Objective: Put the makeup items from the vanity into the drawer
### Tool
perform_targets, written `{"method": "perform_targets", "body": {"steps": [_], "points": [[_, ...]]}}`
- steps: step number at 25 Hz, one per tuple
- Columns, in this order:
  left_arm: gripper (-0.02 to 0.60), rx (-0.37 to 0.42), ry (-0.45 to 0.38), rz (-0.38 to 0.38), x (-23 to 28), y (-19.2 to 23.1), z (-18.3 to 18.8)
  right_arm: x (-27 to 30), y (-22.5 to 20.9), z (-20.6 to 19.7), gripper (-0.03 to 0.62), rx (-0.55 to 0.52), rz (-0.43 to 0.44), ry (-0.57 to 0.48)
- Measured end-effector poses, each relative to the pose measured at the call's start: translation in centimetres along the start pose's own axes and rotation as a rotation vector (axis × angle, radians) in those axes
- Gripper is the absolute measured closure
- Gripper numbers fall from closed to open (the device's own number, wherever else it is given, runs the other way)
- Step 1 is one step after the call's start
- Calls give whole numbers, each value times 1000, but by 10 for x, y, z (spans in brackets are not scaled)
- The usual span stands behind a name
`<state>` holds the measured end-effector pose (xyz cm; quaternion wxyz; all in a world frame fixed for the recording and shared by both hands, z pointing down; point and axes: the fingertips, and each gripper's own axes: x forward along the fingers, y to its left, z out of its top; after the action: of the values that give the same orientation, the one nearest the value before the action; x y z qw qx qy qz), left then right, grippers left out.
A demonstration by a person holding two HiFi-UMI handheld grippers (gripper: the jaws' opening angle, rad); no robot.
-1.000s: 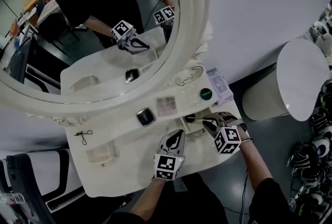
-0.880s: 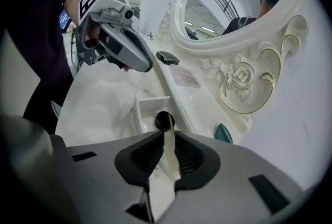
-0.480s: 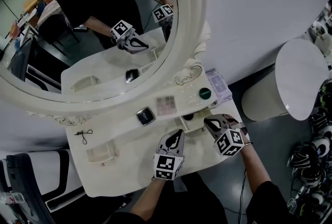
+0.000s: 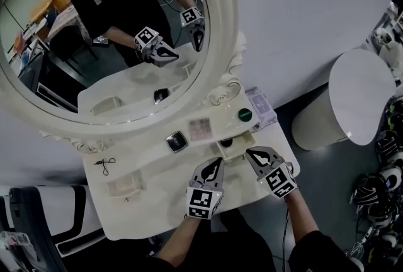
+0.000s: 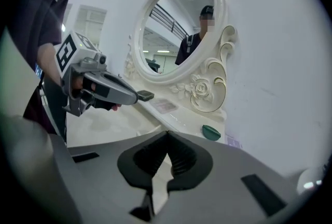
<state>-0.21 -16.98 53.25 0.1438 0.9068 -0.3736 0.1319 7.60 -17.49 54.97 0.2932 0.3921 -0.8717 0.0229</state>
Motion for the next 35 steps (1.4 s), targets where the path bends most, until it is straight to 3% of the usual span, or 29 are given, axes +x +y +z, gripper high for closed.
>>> {"method": "perform_targets", "body": {"steps": [8,20,27,35], "points": [[566,28,-31,-13,-19,-11,13,-27,11,27,572,189,-45,-146],[566,78,-152,-47,-58,-33,63,-84,15,72,572,428,-149,-407],[566,80,-197,-64,-69,-41,77,-99,24,85,572,465,-183,-485],[566,78,-198,-68,-67,-40,78,-98,22,88,572,459,-179,-488]]}}
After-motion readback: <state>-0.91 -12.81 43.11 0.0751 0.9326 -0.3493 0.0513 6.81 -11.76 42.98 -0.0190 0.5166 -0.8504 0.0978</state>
